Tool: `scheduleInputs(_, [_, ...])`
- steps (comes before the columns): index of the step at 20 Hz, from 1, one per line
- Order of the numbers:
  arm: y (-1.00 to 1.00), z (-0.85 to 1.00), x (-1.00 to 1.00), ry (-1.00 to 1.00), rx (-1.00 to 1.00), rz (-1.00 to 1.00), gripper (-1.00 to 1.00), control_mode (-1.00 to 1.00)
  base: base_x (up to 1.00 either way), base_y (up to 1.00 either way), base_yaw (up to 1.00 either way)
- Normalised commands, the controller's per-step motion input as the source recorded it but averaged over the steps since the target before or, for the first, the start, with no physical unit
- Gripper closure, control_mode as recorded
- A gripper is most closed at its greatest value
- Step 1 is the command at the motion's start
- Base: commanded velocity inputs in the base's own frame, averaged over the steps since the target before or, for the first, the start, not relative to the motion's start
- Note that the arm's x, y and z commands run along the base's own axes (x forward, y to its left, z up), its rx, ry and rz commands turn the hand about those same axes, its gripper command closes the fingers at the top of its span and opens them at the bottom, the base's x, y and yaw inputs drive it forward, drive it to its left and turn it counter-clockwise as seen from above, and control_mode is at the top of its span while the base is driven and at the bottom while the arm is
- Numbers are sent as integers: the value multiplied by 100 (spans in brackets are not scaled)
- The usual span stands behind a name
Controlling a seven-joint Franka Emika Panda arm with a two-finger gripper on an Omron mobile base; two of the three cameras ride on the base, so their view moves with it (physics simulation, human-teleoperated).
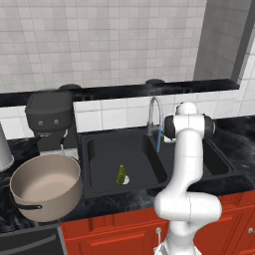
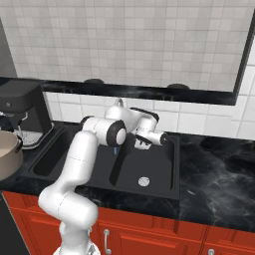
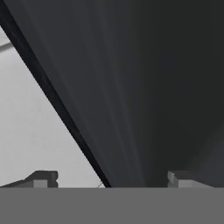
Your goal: Dump the cucumber from the pot into the sink. Then turn on the water and wash the cucumber. Then turn off the water and put the cucumber back in the pot.
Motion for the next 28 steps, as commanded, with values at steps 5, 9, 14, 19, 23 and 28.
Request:
scheduleInputs(5, [29,0,8,-1,0,1,-100,-100,0,0,0])
scheduleInputs(9, [61,1,0,-21,-3,9,-100,-100,0,0,0])
scheduleInputs(14, [79,7,0,-26,-14,16,-100,-100,0,0,0])
scheduleInputs(19, [84,14,0,-21,-21,15,-100,-100,0,0,0])
scheduleInputs(23, [98,26,0,-20,-30,11,-100,-100,0,0,0])
scheduleInputs(28, [100,34,-4,-27,-37,1,-100,-100,0,0,0])
